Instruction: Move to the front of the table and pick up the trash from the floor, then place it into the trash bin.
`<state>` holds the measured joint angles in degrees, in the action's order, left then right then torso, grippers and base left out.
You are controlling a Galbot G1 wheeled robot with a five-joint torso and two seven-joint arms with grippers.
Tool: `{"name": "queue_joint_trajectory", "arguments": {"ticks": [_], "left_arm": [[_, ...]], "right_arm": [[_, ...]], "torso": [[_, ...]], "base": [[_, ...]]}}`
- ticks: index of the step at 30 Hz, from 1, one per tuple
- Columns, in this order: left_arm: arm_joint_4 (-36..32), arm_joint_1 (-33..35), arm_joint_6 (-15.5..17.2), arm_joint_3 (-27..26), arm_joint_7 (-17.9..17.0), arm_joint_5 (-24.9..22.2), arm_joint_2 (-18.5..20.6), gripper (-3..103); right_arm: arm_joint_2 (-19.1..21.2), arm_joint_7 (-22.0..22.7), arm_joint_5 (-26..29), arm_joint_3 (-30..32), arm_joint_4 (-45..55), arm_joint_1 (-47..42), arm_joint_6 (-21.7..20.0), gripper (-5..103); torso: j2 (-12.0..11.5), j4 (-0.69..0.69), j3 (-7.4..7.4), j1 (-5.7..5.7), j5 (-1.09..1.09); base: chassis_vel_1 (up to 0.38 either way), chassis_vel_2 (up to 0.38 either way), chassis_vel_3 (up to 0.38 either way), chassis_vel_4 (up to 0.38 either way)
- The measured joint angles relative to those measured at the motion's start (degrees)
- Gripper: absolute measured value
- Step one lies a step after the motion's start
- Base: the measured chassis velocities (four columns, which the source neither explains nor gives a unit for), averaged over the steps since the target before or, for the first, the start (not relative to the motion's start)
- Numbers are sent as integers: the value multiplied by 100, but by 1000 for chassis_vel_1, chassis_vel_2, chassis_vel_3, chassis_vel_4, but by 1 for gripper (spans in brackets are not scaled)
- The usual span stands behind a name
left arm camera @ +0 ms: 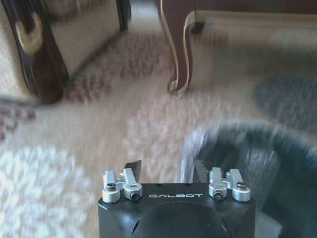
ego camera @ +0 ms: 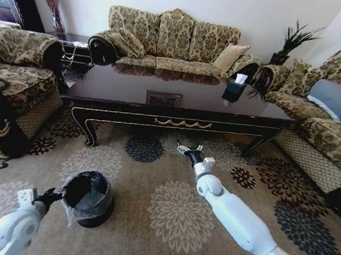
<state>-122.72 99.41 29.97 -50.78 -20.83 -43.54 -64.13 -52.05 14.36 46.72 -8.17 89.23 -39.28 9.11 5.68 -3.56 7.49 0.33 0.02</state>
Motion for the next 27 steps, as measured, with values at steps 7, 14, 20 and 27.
{"name": "queue_joint_trajectory", "arguments": {"ticks": [7, 14, 20, 27], "left_arm": [[-355, 458, -2030, -406, 1284, 1068, -394, 86], [-275, 808, -3615, -781, 2238, 2017, -1194, 100], [-611, 893, -3580, -847, 2269, 2037, -1490, 100], [-814, 981, -3544, -828, 2263, 2035, -1725, 100]], "right_arm": [[197, -30, -146, 1059, 431, -1125, 205, 100], [283, -1027, -640, 2245, 936, -2392, 547, 100], [305, -1785, -993, 2942, 1263, -3377, 786, 100], [250, -2331, -1256, 3420, 1438, -4057, 1023, 100]], "torso": [[0, -6, 0, 0, 0], [0, -3, 0, 0, -2], [1, -4, 0, 0, -1], [0, -3, 1, 0, -2]], "base": [[0, 0, 0, 0], [0, 0, 0, 0], [0, 0, 0, 0], [4, -35, 0, 37]]}}
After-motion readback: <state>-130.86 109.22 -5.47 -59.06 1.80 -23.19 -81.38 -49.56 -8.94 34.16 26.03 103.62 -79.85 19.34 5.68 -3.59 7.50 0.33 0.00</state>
